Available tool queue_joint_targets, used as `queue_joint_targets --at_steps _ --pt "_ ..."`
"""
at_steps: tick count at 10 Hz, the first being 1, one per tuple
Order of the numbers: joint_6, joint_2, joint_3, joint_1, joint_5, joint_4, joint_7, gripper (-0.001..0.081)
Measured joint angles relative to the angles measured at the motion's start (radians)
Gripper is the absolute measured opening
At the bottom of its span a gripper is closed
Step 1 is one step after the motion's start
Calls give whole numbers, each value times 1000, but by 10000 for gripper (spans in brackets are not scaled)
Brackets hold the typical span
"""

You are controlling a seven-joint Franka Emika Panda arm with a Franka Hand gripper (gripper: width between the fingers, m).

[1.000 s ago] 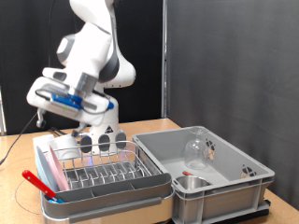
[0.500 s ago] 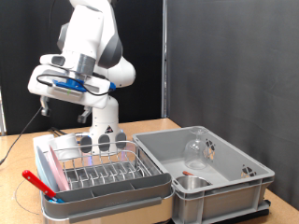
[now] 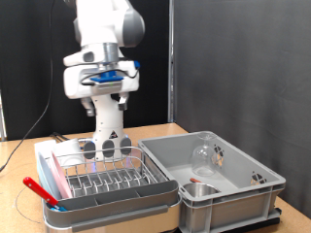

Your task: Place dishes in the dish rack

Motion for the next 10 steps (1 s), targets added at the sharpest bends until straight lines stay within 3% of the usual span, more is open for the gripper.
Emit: queue_joint_targets --at_steps 1,3,4,7,10 --pt "-48 0 10 16 7 17 0 808" --pt "-30 0 6 15 9 10 -14 808" --pt "-30 0 6 31 32 10 -46 808" --pt "-86 18 25 121 121 33 -75 808" --pt "-142 52 76 179 146 72 -69 808"
